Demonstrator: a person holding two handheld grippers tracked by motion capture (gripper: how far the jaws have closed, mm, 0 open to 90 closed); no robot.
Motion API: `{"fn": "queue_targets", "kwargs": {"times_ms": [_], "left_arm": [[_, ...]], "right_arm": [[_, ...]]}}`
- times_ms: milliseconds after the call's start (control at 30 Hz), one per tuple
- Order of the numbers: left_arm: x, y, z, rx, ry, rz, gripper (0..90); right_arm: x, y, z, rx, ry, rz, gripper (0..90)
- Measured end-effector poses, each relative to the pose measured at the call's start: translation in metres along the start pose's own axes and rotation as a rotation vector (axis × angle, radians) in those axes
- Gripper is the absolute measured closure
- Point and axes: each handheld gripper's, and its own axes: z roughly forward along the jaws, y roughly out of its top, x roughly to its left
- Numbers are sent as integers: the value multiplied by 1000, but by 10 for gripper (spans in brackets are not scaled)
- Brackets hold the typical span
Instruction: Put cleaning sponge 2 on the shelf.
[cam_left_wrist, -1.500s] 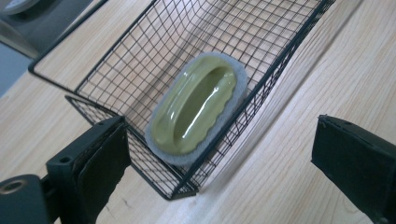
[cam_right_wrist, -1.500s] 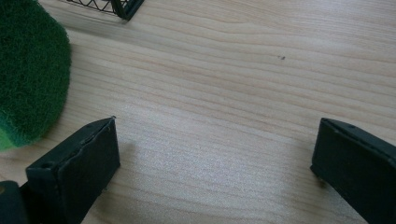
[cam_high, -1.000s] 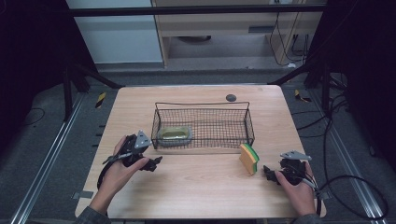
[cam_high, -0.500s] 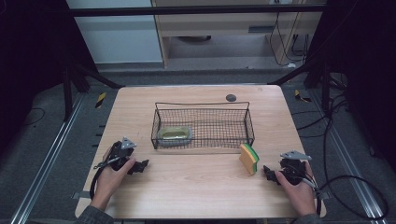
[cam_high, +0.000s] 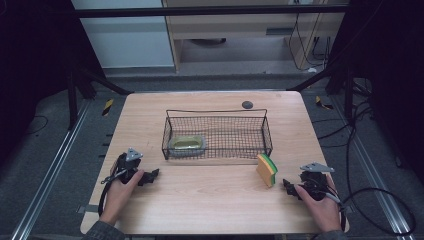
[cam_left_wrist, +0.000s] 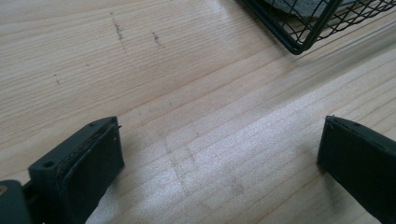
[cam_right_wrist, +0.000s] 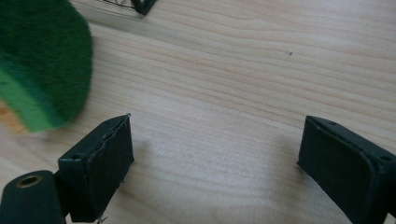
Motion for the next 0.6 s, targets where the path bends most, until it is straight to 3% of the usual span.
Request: {"fn": "queue_targets", "kwargs": {"times_ms": [133,233,367,433,600], "left_arm": [[0,0,0,0,0,0,0],[0,0,0,0,0,0,0],[0,0,0,0,1,0,0],[0,0,0,0,1,0,0],[0,0,0,0,5,-2,0]], "right_arm": [[5,3,-18,-12,12,-8,156],[14,4,-34,-10,51,-21,168],[31,5,-54,5,88,-82,166],[39,7,-62,20,90,-114,119],[54,15,-72,61,110,-169,106]]}}
